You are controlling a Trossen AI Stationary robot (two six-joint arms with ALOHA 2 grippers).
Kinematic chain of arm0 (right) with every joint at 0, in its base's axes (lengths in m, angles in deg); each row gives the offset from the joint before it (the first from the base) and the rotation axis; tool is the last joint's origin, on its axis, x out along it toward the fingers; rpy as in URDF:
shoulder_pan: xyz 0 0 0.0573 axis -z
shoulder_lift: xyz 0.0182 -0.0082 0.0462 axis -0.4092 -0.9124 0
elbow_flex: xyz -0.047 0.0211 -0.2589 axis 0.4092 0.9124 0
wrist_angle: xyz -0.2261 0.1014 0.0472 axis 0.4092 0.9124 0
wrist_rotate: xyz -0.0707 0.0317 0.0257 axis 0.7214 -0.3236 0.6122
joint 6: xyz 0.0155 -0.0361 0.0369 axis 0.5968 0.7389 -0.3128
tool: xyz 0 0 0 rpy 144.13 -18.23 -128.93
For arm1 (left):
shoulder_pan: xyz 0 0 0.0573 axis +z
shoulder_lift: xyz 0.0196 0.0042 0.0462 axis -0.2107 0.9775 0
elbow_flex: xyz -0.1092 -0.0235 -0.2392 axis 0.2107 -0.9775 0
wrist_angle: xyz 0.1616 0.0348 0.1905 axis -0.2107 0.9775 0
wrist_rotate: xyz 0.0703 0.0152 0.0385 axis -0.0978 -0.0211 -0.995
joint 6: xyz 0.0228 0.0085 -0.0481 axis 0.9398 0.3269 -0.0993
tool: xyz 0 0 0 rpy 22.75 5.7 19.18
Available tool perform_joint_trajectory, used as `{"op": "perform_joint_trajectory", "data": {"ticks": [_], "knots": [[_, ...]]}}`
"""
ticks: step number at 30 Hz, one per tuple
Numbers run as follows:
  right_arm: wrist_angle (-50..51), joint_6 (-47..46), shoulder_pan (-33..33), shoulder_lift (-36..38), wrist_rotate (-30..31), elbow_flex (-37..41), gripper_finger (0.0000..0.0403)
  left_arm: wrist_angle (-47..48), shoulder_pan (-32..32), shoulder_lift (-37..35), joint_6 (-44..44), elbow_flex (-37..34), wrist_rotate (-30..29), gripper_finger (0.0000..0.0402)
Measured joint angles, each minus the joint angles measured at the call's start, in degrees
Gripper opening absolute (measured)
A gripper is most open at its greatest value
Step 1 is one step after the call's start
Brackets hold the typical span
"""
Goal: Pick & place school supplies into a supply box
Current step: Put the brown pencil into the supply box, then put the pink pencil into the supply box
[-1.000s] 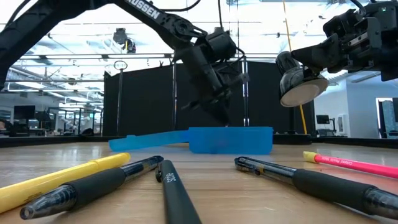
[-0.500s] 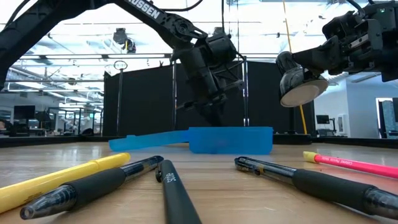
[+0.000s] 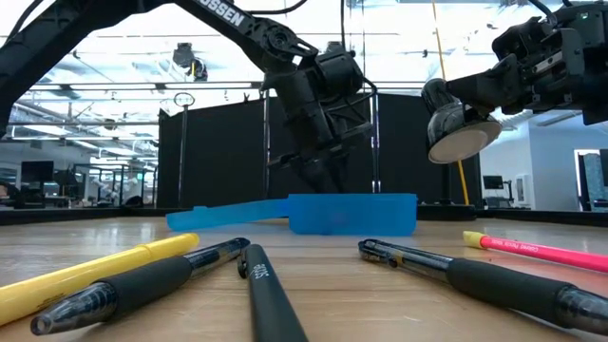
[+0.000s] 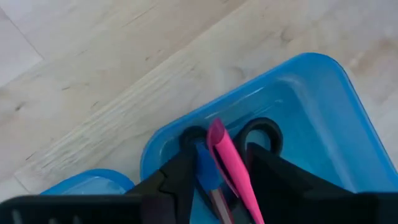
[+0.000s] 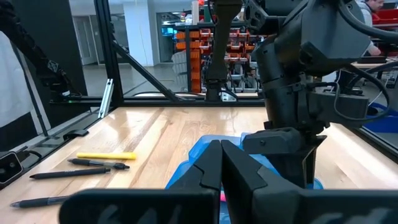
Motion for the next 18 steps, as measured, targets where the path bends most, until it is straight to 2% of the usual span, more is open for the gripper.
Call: {"op": "perform_joint_trajectory", "data": {"ticks": [10,14,18], "knots": [[0.8,-0.2,0.0,0.0,0.3,0.0,0.0,1.9,0.1,-1.4,2.4,1.2,-0.7,0.0149],[1.0,-0.2,0.0,0.0,0.3,0.0,0.0,9.9,0.0,-1.9,8.0,7.3,1.5,0.0149],[1.1,-0.1,0.0,0.0,0.2,0.0,0.0,22.6,-2.8,-3.9,20.1,15.9,3.5,0.0149]]}}
